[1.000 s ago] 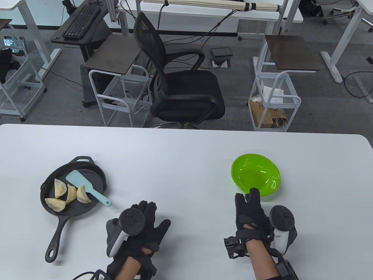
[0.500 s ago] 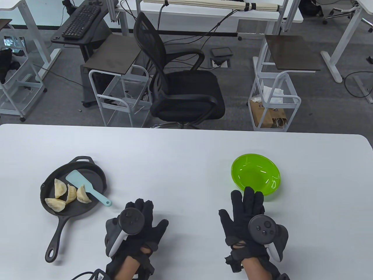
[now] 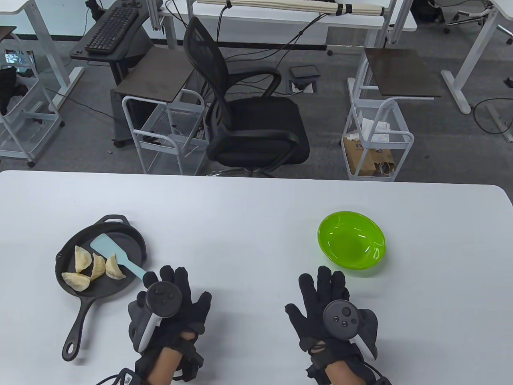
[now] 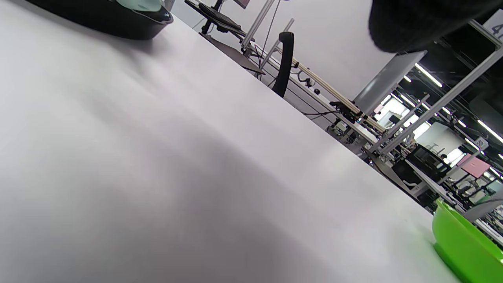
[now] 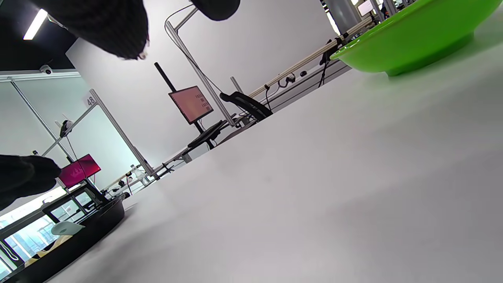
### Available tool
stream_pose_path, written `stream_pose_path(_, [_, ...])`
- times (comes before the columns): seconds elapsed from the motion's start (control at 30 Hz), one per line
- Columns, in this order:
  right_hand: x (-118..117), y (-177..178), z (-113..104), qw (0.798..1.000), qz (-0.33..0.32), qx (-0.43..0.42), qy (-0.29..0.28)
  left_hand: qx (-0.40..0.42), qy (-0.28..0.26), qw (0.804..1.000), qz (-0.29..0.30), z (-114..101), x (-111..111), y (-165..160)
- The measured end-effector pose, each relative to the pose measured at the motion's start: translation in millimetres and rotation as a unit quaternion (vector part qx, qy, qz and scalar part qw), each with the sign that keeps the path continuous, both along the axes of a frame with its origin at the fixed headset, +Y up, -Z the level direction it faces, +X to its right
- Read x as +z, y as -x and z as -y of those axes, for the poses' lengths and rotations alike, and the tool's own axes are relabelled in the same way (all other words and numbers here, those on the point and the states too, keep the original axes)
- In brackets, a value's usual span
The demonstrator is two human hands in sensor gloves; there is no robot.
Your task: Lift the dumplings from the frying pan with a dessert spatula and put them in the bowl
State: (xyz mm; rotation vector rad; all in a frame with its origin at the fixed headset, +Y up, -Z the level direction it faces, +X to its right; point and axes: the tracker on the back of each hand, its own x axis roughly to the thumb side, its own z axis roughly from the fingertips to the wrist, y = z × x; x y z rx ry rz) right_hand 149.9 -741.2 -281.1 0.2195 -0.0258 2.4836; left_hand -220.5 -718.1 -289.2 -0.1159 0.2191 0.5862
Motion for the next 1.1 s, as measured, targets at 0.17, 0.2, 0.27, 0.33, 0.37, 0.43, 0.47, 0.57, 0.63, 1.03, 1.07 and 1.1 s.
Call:
stream_pose_path(0.17, [1.0, 2.1, -2.0, 1.000, -0.002, 0.001, -0.004, 0.003, -0.017, 0.999, -0.047, -8.4, 1.0, 21.4])
stream_pose_path(0.2, [1.2, 2.3, -2.3, 1.000, -0.002, 0.001, -0.005, 0.005, -0.019, 0.998, -0.055, -9.4, 1.1, 24.8])
stream_pose_path(0.27, [1.2, 2.5, -3.0, 1.000, -0.002, 0.003, -0.007, 0.008, -0.023, 0.997, -0.075, -11.9, 1.7, 34.2])
stream_pose_path(0.33, [1.0, 2.3, -3.0, 1.000, -0.002, 0.003, -0.007, 0.007, -0.029, 0.994, -0.102, -14.6, 2.5, 45.4])
stream_pose_path(0.37, [1.0, 2.2, -3.0, 1.000, -0.001, 0.002, -0.008, 0.004, -0.027, 0.993, -0.117, -15.6, 3.4, 50.7])
stream_pose_path(0.43, [1.3, 2.1, -3.1, 1.000, 0.000, 0.001, -0.008, -0.003, -0.021, 0.990, -0.142, -16.3, 4.1, 59.1])
stream_pose_path(0.47, [1.3, 2.1, -3.0, 1.000, 0.000, 0.001, -0.008, -0.003, -0.020, 0.989, -0.146, -16.2, 4.0, 62.0])
stream_pose_path(0.57, [1.4, 2.0, -3.3, 1.000, 0.001, 0.001, -0.009, -0.004, -0.015, 0.984, -0.177, -15.2, 4.4, 72.9])
stream_pose_path(0.63, [1.4, 1.9, -3.3, 1.000, 0.001, 0.001, -0.011, -0.006, -0.011, 0.980, -0.199, -14.0, 4.7, 81.2])
stream_pose_path(1.03, [2.1, 1.0, -3.5, 1.000, 0.000, -0.006, -0.006, -0.027, 0.094, 0.947, -0.304, 8.8, 5.5, 123.1])
stream_pose_path(1.07, [2.1, 0.9, -3.6, 1.000, 0.000, -0.006, -0.006, -0.034, 0.103, 0.945, -0.310, 10.6, 5.3, 124.6])
stream_pose_path(1.1, [2.1, 0.8, -3.6, 1.000, 0.000, -0.006, -0.006, -0.038, 0.111, 0.943, -0.311, 12.1, 4.9, 125.9])
